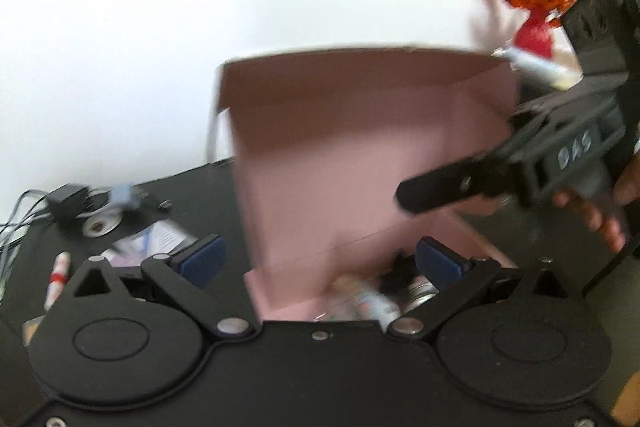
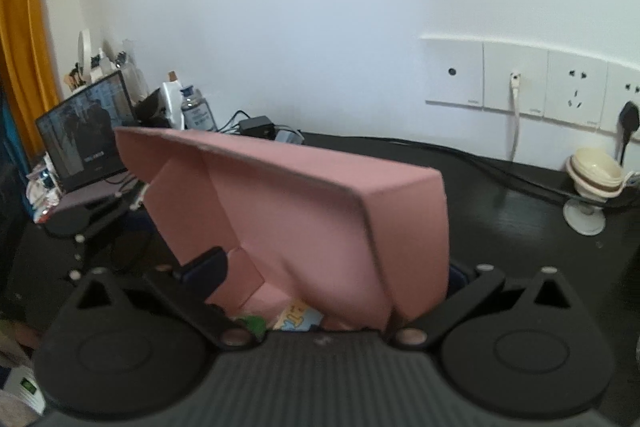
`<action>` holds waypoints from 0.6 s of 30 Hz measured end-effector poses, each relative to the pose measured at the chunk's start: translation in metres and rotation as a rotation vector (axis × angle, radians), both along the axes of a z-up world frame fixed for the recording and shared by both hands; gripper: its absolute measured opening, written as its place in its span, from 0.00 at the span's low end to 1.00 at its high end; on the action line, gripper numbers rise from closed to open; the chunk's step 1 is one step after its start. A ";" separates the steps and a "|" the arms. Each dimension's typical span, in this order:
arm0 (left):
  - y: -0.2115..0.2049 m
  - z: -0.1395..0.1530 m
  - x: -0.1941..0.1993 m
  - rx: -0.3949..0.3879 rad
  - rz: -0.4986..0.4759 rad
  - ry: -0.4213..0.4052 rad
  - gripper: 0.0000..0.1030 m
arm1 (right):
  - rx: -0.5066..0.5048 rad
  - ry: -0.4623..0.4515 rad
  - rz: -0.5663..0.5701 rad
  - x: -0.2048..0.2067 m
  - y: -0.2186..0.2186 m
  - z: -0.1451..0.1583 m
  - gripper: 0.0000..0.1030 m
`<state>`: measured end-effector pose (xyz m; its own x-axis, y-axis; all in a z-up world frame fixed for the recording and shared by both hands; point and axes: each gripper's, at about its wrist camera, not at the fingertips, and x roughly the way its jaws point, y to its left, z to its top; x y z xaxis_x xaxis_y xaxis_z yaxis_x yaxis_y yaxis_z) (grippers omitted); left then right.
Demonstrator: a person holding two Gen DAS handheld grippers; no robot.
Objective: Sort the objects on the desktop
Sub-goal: 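Push the pink box lid down over the box with the right gripper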
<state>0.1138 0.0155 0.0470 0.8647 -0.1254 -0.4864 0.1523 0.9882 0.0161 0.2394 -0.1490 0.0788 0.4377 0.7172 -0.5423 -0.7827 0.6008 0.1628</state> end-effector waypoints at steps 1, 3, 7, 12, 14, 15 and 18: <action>-0.003 0.001 -0.001 0.000 -0.018 -0.007 1.00 | -0.004 -0.009 -0.005 -0.003 -0.002 0.001 0.99; -0.008 0.002 -0.002 0.009 -0.025 -0.009 1.00 | -0.008 -0.023 -0.015 -0.010 -0.007 0.004 0.99; -0.008 0.000 -0.002 -0.004 -0.032 -0.003 1.00 | 0.008 -0.021 -0.033 -0.021 -0.019 0.010 0.99; -0.004 0.003 -0.010 -0.005 -0.047 -0.009 1.00 | 0.019 0.001 -0.052 -0.031 -0.022 0.017 0.99; -0.004 0.006 -0.016 -0.006 -0.058 -0.013 1.00 | 0.010 0.009 -0.067 -0.036 -0.021 0.019 0.99; -0.004 0.006 -0.018 -0.004 -0.064 -0.012 1.00 | 0.008 0.017 -0.074 -0.038 -0.021 0.019 0.99; -0.005 0.003 -0.022 0.005 -0.074 -0.002 1.00 | 0.045 0.081 -0.092 -0.045 -0.026 0.016 0.99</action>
